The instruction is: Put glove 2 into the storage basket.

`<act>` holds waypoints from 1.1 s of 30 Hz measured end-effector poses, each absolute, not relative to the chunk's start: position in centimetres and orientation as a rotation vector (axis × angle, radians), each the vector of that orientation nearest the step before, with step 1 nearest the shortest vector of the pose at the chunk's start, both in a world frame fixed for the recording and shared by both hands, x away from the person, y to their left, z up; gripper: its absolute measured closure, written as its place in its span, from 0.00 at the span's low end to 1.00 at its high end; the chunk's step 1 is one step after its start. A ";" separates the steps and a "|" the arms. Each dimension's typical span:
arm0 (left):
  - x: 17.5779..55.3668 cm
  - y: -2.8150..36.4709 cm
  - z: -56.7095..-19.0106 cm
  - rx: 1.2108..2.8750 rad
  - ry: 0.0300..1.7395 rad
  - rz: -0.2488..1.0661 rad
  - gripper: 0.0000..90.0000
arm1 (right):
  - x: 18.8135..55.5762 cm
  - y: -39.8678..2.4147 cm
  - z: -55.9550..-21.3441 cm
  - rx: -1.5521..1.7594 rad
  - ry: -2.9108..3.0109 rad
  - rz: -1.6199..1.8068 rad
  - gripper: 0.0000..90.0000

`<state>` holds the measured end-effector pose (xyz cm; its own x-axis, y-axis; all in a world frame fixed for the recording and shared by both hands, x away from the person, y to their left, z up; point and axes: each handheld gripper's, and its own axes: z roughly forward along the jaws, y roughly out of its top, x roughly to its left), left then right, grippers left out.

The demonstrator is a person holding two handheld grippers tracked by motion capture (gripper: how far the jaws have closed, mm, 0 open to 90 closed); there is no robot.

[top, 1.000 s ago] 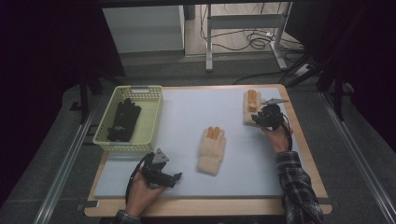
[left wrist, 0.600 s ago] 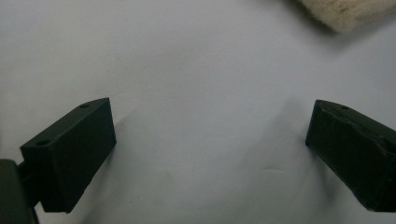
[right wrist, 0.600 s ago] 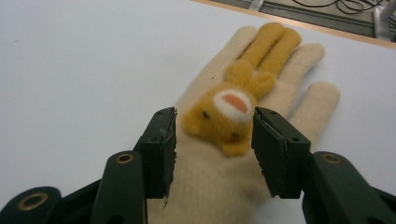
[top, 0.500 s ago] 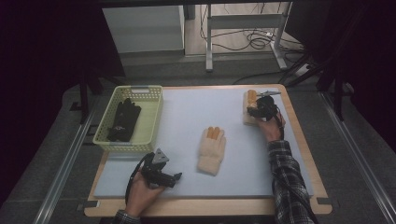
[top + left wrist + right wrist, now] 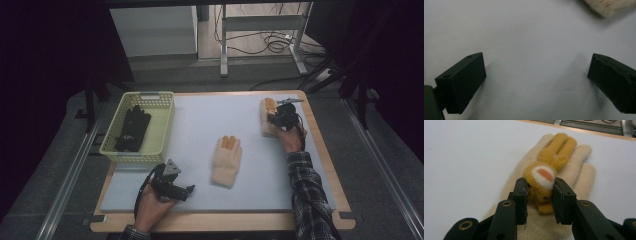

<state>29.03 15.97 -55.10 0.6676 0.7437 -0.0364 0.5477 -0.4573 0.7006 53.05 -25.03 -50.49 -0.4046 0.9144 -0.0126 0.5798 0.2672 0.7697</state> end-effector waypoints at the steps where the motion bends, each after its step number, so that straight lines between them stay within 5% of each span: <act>1: 29.0 16.0 -55.1 2.179 0.991 0.359 0.02 | 52.7 -25.1 -50.2 1.345 2.087 0.981 0.73; 23: 29.1 16.0 -55.1 2.180 0.990 0.362 0.02 | 39.7 -22.5 -45.1 1.116 2.257 1.008 0.72; 30: 29.0 16.0 -55.1 2.180 0.990 0.362 0.02 | 37.6 -22.8 -47.8 1.096 2.308 1.042 0.47; 33: 29.1 16.0 -55.1 2.180 0.991 0.362 0.02 | 37.0 -24.3 -48.4 1.131 2.288 1.071 0.47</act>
<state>29.05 15.98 -55.10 0.6676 0.7437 -0.0339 0.5464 -0.4585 0.7009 37.02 -24.33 -48.41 -0.6086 0.7934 0.0035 0.5109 0.3885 0.7669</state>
